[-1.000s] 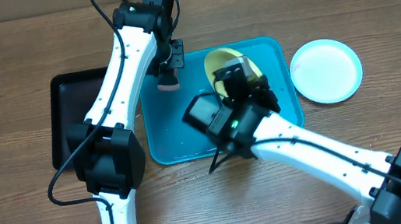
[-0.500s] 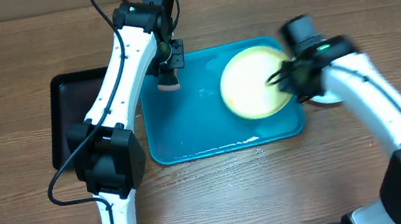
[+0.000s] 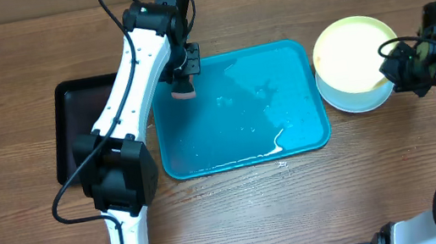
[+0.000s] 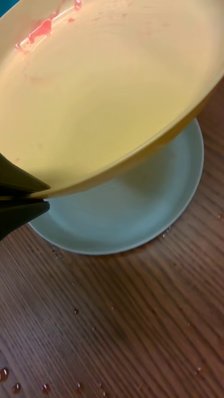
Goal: Clean dirty plates on tray and stack at the side
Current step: 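Carry the yellow plate right and stack it on the light blue plate, then place the sponge on the black tray with the left gripper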
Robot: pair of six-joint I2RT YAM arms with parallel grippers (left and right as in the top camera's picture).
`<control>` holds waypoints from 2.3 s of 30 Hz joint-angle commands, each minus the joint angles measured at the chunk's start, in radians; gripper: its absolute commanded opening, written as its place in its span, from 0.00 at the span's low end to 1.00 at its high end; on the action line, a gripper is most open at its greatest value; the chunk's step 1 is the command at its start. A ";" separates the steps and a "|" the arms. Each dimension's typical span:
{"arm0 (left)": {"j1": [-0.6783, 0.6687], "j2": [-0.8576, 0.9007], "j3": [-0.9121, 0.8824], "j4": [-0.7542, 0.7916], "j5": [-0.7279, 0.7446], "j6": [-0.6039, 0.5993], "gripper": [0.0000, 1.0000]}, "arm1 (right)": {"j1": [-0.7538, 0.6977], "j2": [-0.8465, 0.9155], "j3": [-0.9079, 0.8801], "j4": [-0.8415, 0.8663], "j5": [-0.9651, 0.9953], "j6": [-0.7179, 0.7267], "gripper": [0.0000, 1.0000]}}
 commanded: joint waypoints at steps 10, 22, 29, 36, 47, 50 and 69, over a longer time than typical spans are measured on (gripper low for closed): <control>0.000 -0.006 -0.005 -0.003 0.011 -0.013 0.04 | -0.029 0.084 -0.056 0.060 0.081 0.030 0.04; 0.047 -0.024 0.108 -0.124 0.000 -0.008 0.04 | -0.027 0.105 0.022 -0.086 -0.028 -0.035 0.57; 0.148 -0.071 0.186 -0.297 -0.026 0.021 0.05 | 0.002 0.030 0.167 -0.208 -0.137 -0.166 1.00; 0.278 -0.077 0.163 -0.351 -0.057 0.040 0.04 | 0.087 0.007 0.174 -0.211 -0.155 -0.187 1.00; 0.339 -0.077 -0.171 -0.081 -0.157 0.071 0.04 | 0.211 0.007 0.174 -0.188 -0.154 -0.188 1.00; 0.349 -0.077 -0.270 0.033 -0.157 0.105 0.04 | 0.211 0.007 0.174 -0.192 -0.154 -0.192 1.00; 0.412 -0.077 -0.391 0.196 -0.100 0.204 0.66 | 0.211 0.007 0.174 -0.196 -0.154 -0.200 1.00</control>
